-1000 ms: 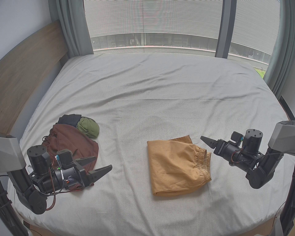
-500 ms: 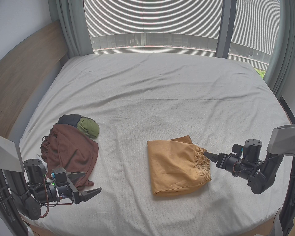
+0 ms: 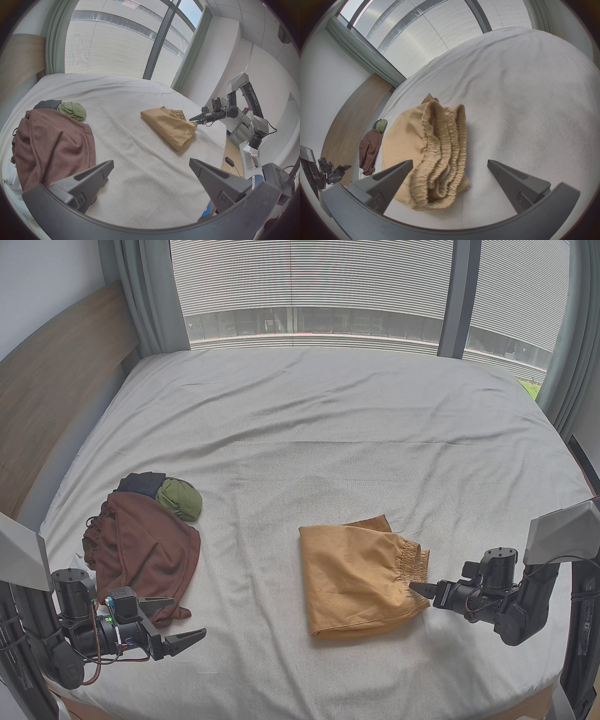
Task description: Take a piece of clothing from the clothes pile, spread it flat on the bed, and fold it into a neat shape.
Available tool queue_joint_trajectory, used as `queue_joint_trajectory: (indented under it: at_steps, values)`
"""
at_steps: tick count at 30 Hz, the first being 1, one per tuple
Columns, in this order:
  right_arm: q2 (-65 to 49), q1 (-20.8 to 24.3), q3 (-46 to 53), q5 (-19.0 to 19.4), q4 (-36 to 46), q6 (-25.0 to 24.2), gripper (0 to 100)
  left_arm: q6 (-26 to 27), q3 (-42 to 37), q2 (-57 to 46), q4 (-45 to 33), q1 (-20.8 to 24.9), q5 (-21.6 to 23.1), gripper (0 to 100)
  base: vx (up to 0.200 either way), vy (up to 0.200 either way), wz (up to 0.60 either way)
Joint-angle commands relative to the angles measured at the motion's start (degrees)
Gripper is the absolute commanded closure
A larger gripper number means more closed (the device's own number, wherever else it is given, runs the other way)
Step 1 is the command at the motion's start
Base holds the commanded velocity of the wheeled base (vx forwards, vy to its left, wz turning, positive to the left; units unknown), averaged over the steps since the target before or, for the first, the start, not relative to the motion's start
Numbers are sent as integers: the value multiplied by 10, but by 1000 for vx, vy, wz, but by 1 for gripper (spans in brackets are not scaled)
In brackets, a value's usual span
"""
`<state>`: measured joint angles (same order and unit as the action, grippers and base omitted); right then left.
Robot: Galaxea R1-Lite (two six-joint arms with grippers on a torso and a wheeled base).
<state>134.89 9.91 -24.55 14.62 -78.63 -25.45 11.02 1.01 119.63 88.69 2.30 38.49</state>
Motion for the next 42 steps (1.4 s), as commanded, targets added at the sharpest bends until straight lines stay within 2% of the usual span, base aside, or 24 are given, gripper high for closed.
queue_joint_trajectory:
  at_steps: [1, 3, 13, 18, 22, 30, 42]
  values:
    - [29, -3, -2, 4, 0, 0, 0, 0, -2, 3, 0, 0, 0, 0, 0, 0, 0]
    - [45, -5, -7, 23, -1, -6, 0, 0, -3, 4, 0, 1, 0, 0, 0, 0, 0]
    - [51, 8, -13, 45, -4, -56, 0, 1, -7, 5, 0, 2, 0, 0, 0, 0, 0]
    - [55, 21, -16, 45, -7, -64, 0, 1, -8, 3, 0, 2, 0, 0, 0, 0, 0]
    - [64, 43, -30, 44, -10, -91, 0, 1, -9, 3, 0, 2, 0, 0, 0, 0, 0]
    - [89, 49, -41, 41, -53, -95, 0, 1, -10, 2, 0, 2, 0, 0, 0, 0, 0]
    - [97, 62, -59, 38, -57, -110, 0, 1, -10, 1, 0, 2, 0, 0, 0, 0, 0]
